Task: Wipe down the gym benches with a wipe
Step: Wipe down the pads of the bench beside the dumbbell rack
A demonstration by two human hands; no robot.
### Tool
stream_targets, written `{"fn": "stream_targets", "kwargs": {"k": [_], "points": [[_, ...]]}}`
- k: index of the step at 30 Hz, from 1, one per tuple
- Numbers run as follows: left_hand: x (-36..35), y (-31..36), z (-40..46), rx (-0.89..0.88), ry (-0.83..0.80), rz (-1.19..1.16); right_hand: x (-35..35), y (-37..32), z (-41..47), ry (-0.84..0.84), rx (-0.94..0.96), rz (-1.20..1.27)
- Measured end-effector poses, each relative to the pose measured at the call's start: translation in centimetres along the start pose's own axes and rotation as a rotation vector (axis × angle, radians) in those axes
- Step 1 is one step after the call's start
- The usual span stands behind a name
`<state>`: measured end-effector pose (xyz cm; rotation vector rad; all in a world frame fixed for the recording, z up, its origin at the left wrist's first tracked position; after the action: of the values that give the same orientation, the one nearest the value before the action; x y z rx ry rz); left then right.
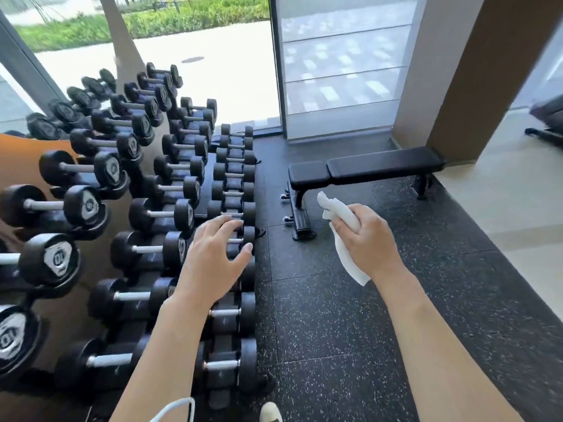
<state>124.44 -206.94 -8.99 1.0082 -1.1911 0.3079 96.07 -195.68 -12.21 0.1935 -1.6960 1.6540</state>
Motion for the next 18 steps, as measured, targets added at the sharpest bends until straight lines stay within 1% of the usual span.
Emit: {"fn": "stream_targets", "kwargs": {"k": [5, 8, 11, 14, 18], "points": [[2.8, -3.7, 5.3, -0.065, 0.015, -0.032, -1.2, -3.0, 3.9, 0.042, 0.002, -0.038], [3.0, -5.0, 8.2, -0.093, -0.015, -0.051, -2.0, -3.5, 5.6, 0.066, -0.014, -0.075], [2.4, -5.9, 10.8, -0.1, -0.032, -0.081, -2.2, -2.8, 7.1, 0.052, -0.046, -0.115], [1.6, -6.2, 13.8, -0.101, -0.051, -0.099, -1.5, -1.8, 9.4, 0.073, -0.063, -0.132], [-0.1, -5.9, 18.7, -0.101, -0.074, -0.087, -0.7, 0.8, 13.1, 0.063, -0.081, -0.161]]}}
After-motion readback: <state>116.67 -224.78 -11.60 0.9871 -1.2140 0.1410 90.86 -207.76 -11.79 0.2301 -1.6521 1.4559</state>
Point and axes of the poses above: each hand's wrist, its own z-axis towards the middle knuckle, its own x-axis out of the back of the hand, y = z × x, the point moved 1 cm from there along z, towards the middle knuckle, and after that the axes turned 14 degrees about -y, right-handed, at the moved point
